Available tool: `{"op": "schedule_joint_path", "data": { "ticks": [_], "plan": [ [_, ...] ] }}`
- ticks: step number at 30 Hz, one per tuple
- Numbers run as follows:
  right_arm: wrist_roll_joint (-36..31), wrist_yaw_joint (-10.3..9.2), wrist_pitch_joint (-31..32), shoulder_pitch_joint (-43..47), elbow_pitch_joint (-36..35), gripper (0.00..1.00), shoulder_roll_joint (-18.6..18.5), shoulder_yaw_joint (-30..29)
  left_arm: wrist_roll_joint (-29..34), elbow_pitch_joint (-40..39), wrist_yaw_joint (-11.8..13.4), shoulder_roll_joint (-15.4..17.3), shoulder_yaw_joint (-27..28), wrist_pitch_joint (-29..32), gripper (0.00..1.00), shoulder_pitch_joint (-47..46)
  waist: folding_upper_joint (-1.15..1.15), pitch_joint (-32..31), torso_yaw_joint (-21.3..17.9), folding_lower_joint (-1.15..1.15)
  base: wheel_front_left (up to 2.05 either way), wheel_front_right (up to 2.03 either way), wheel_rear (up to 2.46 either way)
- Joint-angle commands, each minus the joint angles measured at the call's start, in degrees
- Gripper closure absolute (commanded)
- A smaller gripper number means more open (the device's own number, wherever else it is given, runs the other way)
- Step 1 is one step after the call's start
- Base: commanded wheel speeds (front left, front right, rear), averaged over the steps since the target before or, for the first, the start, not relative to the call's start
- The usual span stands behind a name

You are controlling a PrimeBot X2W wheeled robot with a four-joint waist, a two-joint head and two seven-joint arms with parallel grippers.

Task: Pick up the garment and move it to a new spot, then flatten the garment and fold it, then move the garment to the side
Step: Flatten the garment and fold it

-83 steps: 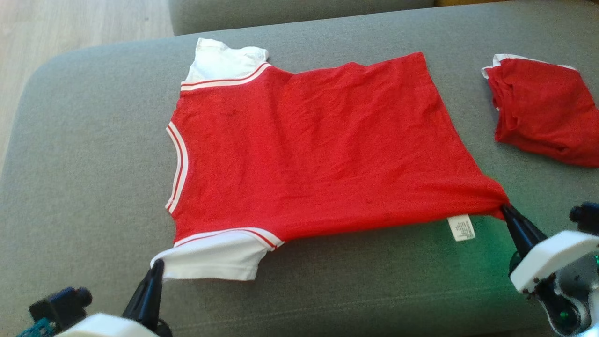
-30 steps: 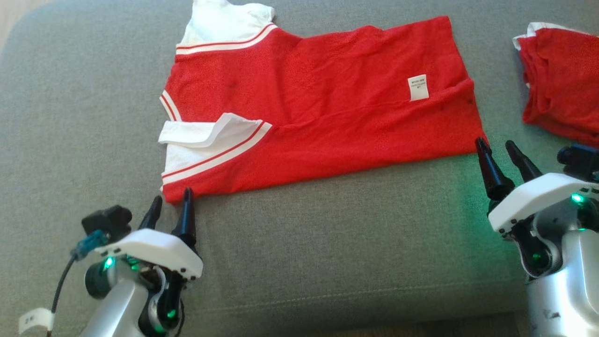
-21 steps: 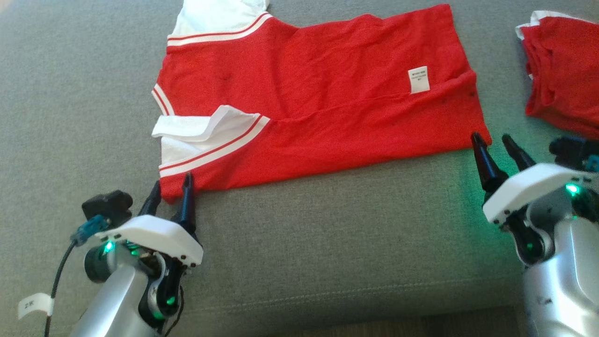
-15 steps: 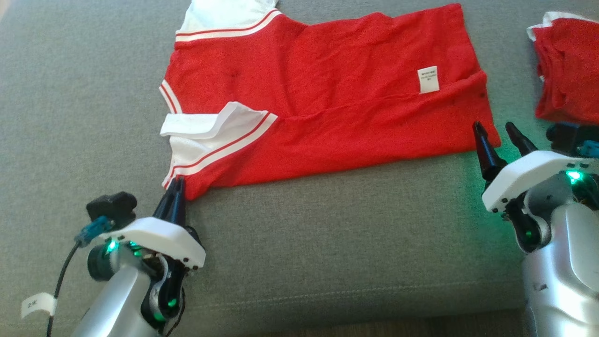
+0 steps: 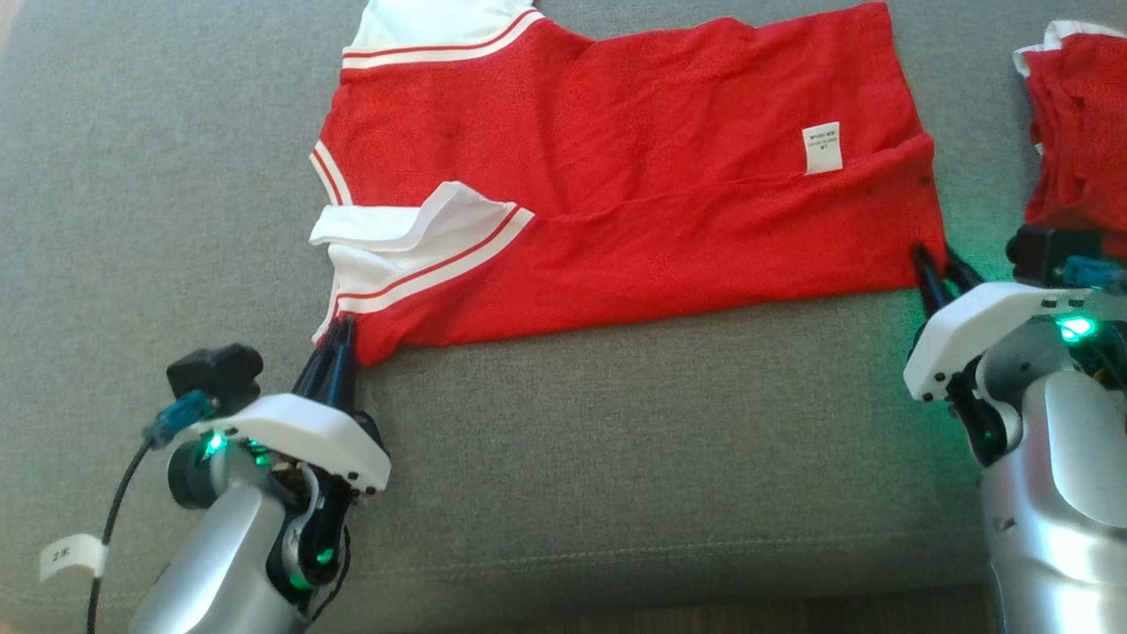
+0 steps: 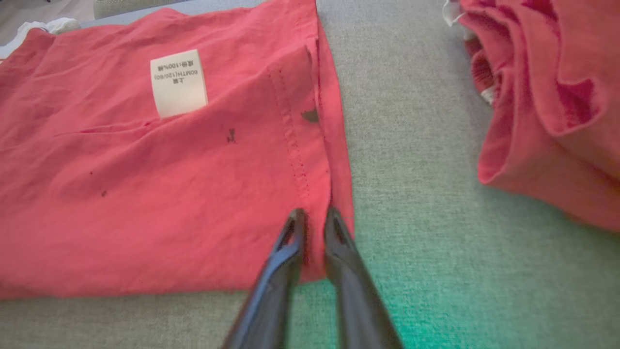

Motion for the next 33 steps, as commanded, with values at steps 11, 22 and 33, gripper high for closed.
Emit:
{"op": "schedule_joint_path", "data": {
  "ticks": [11, 22, 33],
  "plan": [
    [3.4, -0.02, -0.2, 4.9, -4.4, 1.0, -2.2, 2.2, -1.0, -6.4, 0.7, 5.1, 2.2, 1.4, 1.0, 4.2, 0.0, -3.4, -1.5, -0.01, 0.0, 0.0, 0.0],
    [10.7, -0.02, 5.4, 15.3, -12.1, 1.0, -6.5, 3.5, -2.6, -18.4, 4.6, 9.1, 2.2, 5.1, 1.0, 16.3, 0.0, -6.1, -2.1, -0.01, 0.0, 0.0, 0.0],
    [14.4, -0.02, 12.0, 23.5, -20.1, 1.0, -9.1, 3.9, -4.2, -26.8, 7.8, 11.0, 0.0, 11.2, 1.0, 22.5, 0.0, -7.4, -2.4, -0.01, 0.0, 0.0, 0.0]
  ]
}}
